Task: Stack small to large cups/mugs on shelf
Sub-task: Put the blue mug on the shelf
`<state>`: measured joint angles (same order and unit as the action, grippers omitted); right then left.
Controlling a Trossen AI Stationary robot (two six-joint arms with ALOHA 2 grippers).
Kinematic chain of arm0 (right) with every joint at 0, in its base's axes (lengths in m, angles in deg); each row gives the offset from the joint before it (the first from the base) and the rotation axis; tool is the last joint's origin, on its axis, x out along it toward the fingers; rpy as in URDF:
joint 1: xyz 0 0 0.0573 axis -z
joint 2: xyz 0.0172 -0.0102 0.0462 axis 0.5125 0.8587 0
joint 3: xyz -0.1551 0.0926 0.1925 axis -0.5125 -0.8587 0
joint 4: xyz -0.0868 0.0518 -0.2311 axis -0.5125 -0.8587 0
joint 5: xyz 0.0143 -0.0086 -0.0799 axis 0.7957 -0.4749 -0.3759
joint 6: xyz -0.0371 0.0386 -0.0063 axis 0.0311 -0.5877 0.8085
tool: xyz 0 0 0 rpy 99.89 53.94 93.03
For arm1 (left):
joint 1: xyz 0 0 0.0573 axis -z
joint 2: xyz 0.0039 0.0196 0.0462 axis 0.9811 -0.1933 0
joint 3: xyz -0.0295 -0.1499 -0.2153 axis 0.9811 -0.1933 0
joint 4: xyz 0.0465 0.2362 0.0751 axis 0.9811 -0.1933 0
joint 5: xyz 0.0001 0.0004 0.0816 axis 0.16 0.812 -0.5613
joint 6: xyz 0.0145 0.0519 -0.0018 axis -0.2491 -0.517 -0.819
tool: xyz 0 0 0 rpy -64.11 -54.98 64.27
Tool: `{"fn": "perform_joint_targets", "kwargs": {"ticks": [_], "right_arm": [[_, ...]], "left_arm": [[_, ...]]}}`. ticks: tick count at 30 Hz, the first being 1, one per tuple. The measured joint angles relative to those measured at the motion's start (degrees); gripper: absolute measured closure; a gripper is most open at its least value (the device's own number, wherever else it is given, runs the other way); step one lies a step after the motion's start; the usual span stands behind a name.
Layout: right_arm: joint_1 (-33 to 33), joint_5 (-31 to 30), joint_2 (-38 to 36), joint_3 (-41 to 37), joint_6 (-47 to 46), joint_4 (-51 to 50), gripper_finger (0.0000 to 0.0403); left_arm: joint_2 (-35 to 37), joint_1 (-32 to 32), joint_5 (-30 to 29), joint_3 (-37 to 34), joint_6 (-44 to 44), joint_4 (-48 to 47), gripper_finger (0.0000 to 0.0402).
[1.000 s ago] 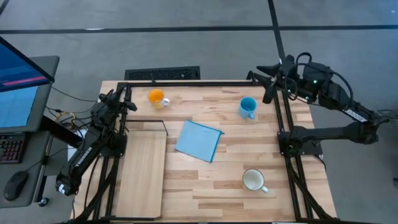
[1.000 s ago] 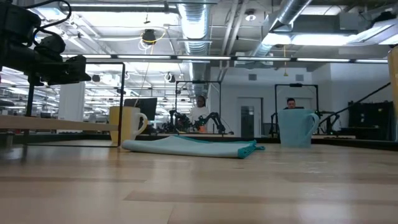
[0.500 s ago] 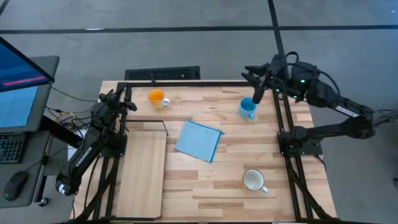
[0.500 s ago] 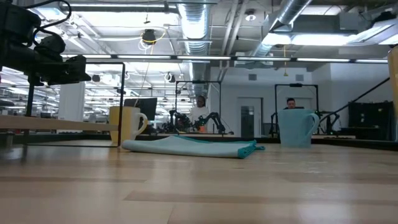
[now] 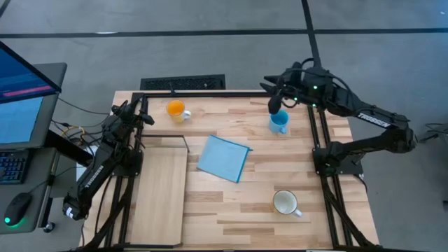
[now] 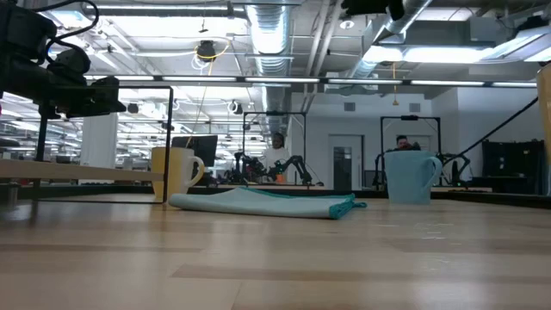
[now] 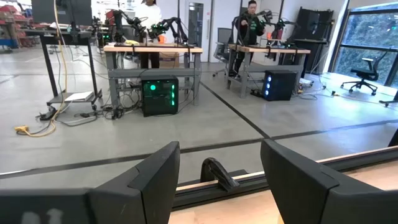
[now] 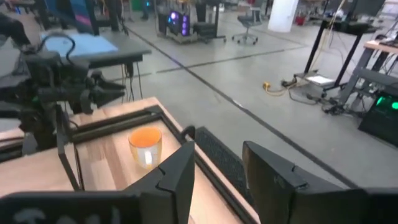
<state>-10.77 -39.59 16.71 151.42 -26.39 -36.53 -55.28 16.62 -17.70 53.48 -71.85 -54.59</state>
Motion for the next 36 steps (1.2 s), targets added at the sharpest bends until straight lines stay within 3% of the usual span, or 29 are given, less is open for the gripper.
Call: {"fn": "perform_joint_targets", "kwargs": {"ticks": [9, 29, 36], "right_arm": [[-0.57, 0.0, 2.56, 0.0, -5.57, -13.0, 0.025], [-1.99, -0.09, 1.26, -0.04, -30.33, -51.27, 0.0249], [-4.02, -0.2, 1.24, -0.04, -35.56, -56.06, 0.0254]], "left_arm": [[0.0, 0.0, 0.0, 0.0, 0.0, 0.0, 0.0184], [0.02, 0.0, -0.02, 0.02, 0.0, -0.07, 0.0184], [0.01, 0.0, 0.0, 0.02, 0.0, -0.09, 0.0184]]}}
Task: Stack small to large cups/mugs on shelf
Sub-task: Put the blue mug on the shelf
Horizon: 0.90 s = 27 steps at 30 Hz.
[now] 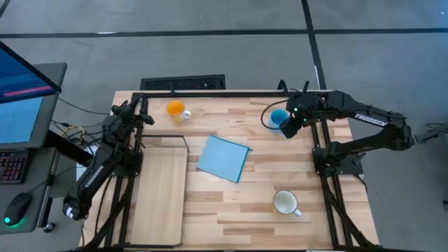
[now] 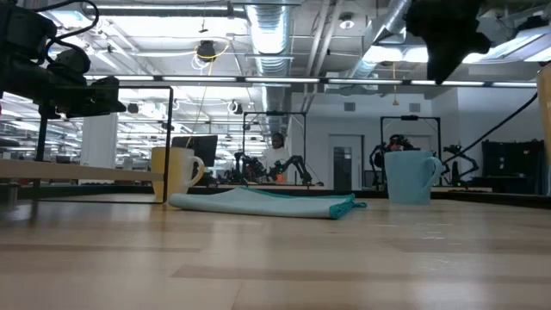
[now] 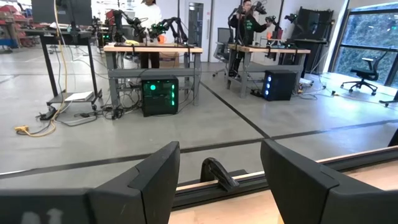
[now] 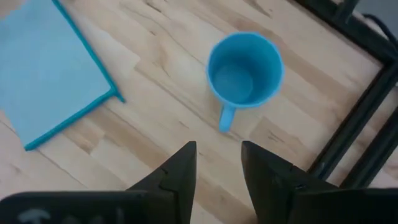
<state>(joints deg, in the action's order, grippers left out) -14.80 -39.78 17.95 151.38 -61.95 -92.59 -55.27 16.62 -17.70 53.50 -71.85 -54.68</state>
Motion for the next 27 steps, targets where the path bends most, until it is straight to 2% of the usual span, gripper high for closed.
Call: {"fn": "perform_joint_targets", "kwargs": {"ticks": [9, 19, 27], "right_arm": [[-3.36, -0.04, 0.02, -0.38, -4.45, -0.28, 0.0256], [-8.45, -0.04, 0.04, -5.36, -15.81, -2.43, 0.0266], [-9.77, -0.04, 0.98, -7.45, -17.4, -2.05, 0.0265]], "left_arm": [[-0.01, 0.01, 0.0, 0.0, 0.0, 0.0, 0.0184], [0.01, 0.02, 0.0, 0.0, 0.0, 0.02, 0.0184], [-0.01, 0.01, 0.0, 0.0, 0.0, 0.04, 0.0184]]}}
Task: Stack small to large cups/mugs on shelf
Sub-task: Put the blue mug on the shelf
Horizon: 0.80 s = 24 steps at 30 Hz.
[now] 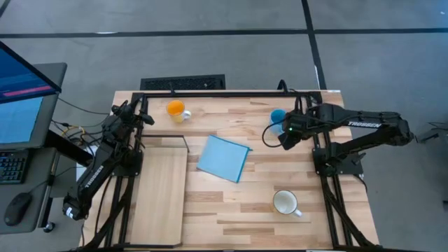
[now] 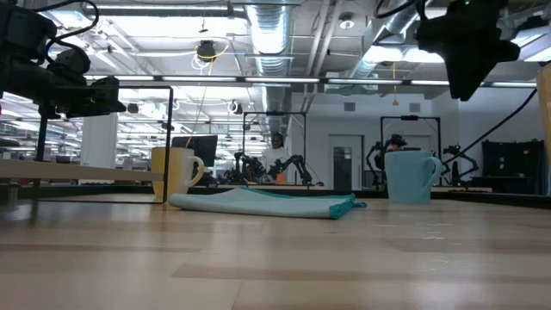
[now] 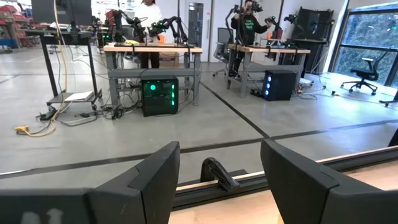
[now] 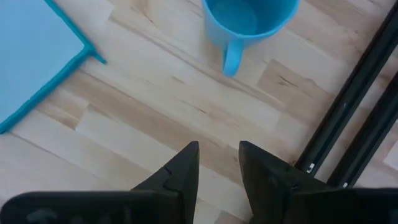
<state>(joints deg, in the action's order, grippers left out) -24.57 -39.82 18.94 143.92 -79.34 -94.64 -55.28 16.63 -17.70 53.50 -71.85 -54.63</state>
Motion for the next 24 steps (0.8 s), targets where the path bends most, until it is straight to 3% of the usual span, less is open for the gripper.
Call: {"fn": "perform_joint_targets", "kwargs": {"ticks": [5, 10, 15, 24], "right_arm": [[0.02, -0.01, 0.71, 0.02, -0.37, 0.76, 0.0266], [0.91, -0.01, 2.0, 0.04, -12.83, 1.89, 0.0262], [0.49, -2.8, 4.28, 0.08, -16.66, 1.83, 0.0254], [1.6, -8.54, 12.41, 0.0, -10.03, 0.24, 0.0238]], "left_arm": [[0.0, 0.02, 0.0, 0.0, 0.07, 0.02, 0.0184], [0.0, 0.02, 0.02, 0.0, 6.7, 0.02, 0.0184], [-0.09, 0.02, 0.09, 0.0, 10.4, -0.2, 0.0184], [-0.33, -0.01, 0.37, 0.02, 9.94, -0.2, 0.0184]]}}
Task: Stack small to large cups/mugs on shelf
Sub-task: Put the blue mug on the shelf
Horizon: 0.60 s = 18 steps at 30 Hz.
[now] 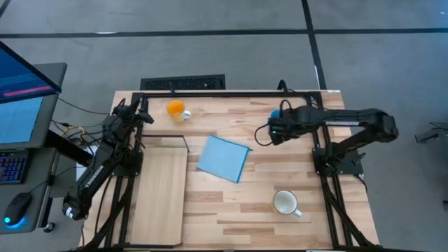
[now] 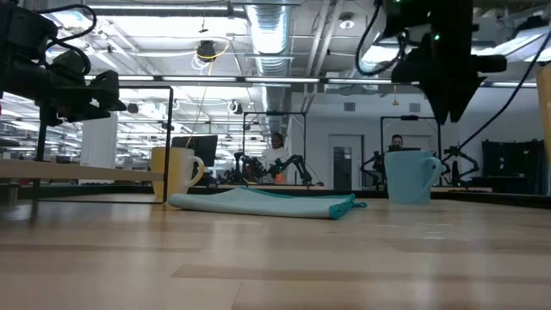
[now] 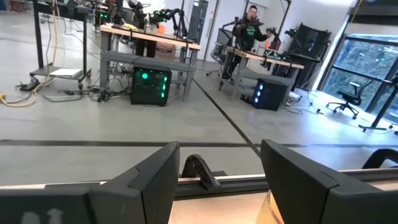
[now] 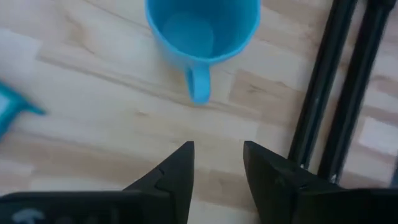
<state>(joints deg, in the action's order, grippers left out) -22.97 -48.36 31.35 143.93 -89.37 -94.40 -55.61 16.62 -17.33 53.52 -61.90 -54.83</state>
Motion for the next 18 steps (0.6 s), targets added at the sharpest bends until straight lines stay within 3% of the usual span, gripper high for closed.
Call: {"fn": "perform_joint_targets", "kwargs": {"ticks": [8, 18], "right_arm": [[2.25, -0.83, 4.91, -4.31, 5.89, 4.21, 0.0243], [4.05, -0.44, -2.6, -15.29, 7.61, 18.3, 0.026]], "left_arm": [[-0.15, 0.02, 1.21, 0.0, -0.05, -0.3, 0.0184], [-0.15, 0.02, 1.23, 0.0, -0.07, -0.42, 0.0184]]}}
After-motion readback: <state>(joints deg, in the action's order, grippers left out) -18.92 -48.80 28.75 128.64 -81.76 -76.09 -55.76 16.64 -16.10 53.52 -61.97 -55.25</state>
